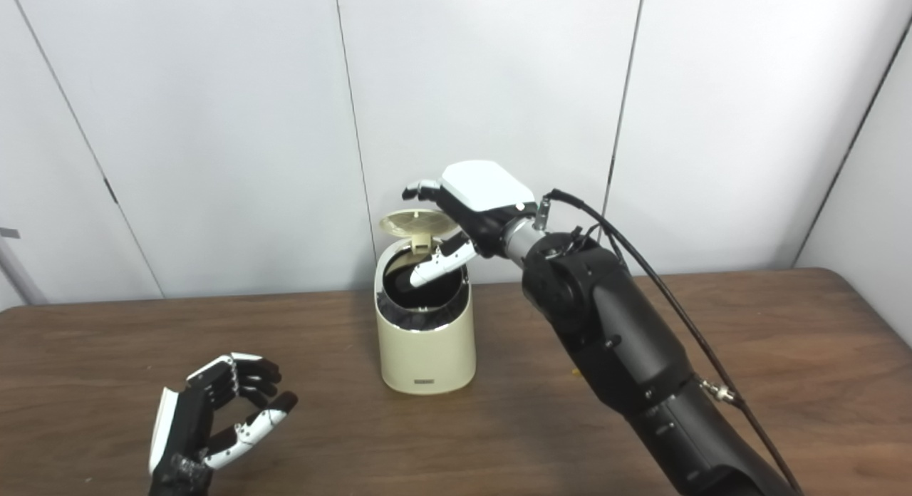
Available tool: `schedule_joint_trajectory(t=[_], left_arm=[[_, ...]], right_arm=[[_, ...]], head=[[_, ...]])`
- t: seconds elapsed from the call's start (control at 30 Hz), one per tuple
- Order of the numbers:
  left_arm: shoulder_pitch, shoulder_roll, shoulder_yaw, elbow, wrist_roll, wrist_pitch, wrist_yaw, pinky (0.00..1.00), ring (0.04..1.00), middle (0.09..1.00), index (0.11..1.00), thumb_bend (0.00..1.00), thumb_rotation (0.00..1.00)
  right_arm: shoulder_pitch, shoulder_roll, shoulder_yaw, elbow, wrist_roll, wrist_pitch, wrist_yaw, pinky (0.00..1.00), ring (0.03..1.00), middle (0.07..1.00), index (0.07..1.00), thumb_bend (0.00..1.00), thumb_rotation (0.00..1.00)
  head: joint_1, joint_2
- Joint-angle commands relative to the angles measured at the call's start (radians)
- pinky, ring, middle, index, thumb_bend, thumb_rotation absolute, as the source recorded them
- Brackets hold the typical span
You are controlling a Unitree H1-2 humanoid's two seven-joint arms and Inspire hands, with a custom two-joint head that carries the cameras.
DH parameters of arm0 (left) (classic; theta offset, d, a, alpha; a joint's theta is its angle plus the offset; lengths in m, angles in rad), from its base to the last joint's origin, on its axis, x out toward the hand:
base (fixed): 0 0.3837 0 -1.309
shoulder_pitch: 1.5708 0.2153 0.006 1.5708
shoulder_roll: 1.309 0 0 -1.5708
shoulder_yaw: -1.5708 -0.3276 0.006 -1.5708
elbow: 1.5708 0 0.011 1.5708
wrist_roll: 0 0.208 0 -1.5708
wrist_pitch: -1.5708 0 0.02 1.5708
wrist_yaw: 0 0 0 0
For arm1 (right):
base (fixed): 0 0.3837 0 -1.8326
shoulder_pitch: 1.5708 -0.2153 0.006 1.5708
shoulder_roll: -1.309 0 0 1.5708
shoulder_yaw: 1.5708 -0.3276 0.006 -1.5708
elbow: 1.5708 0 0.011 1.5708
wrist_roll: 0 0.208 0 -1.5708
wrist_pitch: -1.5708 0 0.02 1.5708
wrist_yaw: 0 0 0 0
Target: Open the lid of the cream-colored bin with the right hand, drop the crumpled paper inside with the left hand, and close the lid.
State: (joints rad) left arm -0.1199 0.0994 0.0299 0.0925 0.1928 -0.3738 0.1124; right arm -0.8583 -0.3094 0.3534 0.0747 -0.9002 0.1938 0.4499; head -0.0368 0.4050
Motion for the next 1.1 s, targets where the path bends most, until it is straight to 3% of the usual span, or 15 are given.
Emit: schedule_joint_trajectory(t=[0.0, 0.53, 0.83, 1.07], left_arm=[[0.012, -0.021, -0.012, 0.016, 0.000, -0.012, 0.005, 0.40, 0.492, 0.539, 0.529, 0.77, 0.26], [0.008, -0.014, -0.010, 0.016, -0.005, -0.017, 0.002, 0.40, 0.492, 0.541, 0.529, 0.75, 0.26], [0.005, -0.010, -0.008, 0.023, -0.005, -0.020, 0.003, 0.40, 0.493, 0.542, 0.529, 0.75, 0.27], [0.008, -0.007, -0.008, 0.014, -0.004, -0.017, 0.000, 0.40, 0.493, 0.538, 0.531, 0.75, 0.27]], right_arm=[[-0.044, -0.023, -0.008, -0.044, -0.006, -0.003, -0.008, 0.69, 0.815, 0.826, 0.838, 0.96, 0.69], [0.088, -0.038, -0.052, -0.188, 0.038, -0.038, -0.075, 0.61, 0.735, 0.773, 0.795, 0.98, 0.72], [0.140, -0.041, -0.059, -0.273, 0.039, -0.040, -0.069, 0.67, 0.733, 0.766, 0.789, 0.99, 0.77], [0.176, -0.035, -0.065, -0.321, 0.040, -0.015, -0.039, 0.67, 0.753, 0.785, 0.805, 0.99, 0.75]], head=[[0.001, 0.001], [-0.007, 0.005], [-0.012, 0.007], [-0.014, 0.013]])
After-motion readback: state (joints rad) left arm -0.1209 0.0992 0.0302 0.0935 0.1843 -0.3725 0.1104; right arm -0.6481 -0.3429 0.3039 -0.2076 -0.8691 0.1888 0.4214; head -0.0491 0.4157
